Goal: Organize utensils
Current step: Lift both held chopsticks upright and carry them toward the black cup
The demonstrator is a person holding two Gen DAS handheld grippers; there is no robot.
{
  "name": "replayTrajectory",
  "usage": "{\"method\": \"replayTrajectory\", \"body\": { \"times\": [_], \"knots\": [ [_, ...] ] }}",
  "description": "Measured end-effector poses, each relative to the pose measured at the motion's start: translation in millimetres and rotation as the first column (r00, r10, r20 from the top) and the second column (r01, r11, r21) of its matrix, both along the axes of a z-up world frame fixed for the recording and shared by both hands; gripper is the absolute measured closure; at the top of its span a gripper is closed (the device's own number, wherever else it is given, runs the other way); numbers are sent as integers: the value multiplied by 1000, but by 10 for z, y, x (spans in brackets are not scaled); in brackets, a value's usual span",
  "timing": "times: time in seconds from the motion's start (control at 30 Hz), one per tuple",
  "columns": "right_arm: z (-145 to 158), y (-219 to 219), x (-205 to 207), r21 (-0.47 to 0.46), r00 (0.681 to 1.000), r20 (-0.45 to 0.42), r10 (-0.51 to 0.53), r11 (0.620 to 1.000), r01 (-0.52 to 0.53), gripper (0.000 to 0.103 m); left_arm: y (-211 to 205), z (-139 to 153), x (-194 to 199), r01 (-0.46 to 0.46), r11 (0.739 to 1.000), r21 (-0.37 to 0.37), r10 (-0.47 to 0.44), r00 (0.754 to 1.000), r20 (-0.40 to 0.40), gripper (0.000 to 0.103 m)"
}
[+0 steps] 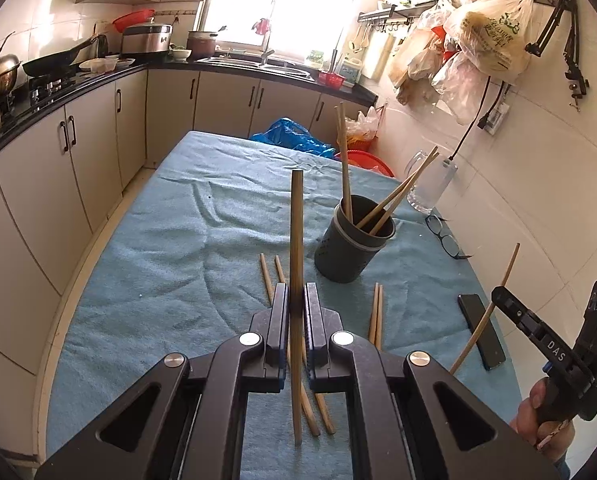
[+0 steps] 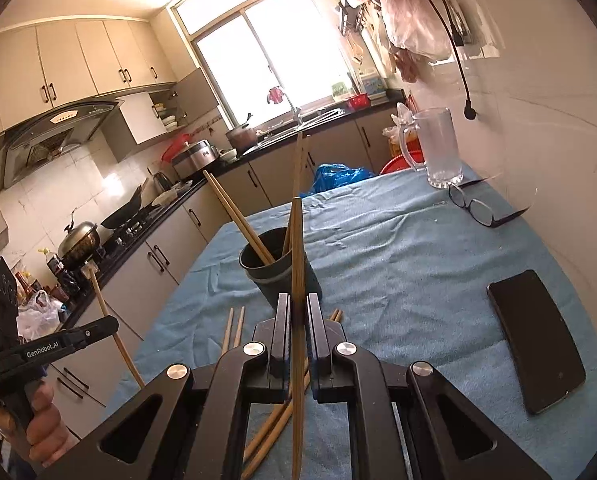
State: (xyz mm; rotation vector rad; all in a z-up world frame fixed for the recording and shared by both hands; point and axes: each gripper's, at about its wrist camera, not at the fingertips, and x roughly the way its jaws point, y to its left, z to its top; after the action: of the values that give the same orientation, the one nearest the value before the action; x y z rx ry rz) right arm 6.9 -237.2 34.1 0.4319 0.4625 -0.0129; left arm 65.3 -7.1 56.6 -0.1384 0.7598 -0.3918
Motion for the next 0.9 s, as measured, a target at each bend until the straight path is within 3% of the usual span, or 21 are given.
{"method": "replayTrajectory", "body": {
  "times": [0.9],
  "knots": [
    [127,42,-8,-24,999,36,1,1000,-1,95,-19,168,-74,17,1000,-22,-16,999,29,97]
  ]
}}
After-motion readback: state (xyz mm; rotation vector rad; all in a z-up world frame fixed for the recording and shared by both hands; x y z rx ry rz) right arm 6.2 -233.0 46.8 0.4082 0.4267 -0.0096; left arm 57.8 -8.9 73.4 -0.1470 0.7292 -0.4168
